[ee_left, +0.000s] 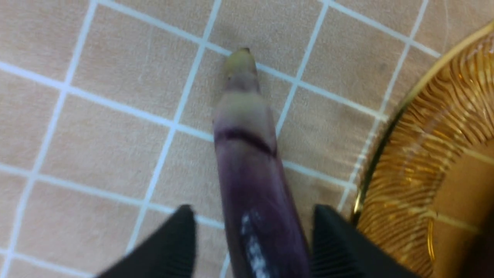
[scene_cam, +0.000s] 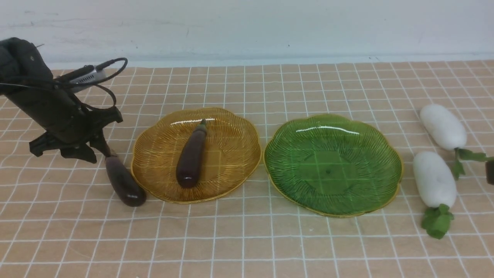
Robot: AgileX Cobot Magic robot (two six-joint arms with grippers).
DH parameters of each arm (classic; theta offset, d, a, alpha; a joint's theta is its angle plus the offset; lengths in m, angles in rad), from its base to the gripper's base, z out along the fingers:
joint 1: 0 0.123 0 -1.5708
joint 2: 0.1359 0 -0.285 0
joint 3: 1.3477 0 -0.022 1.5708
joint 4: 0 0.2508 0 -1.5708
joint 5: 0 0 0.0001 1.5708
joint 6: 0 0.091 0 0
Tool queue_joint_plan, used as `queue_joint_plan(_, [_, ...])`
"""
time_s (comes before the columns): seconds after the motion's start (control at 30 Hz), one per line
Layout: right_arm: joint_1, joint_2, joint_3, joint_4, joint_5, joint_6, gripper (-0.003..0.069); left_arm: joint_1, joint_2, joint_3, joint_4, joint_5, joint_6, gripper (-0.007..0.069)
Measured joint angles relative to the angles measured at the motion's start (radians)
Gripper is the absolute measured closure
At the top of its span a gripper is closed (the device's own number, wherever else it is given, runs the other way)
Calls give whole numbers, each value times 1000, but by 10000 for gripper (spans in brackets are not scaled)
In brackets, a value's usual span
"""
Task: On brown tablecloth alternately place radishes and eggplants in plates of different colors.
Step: 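Pick up the eggplant and place it in the yellow plate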
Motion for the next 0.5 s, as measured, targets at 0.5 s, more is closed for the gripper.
queue_joint_plan(0.5, [0,0,0,1,13,0,676,1,97,-10,-13,-2,4,365])
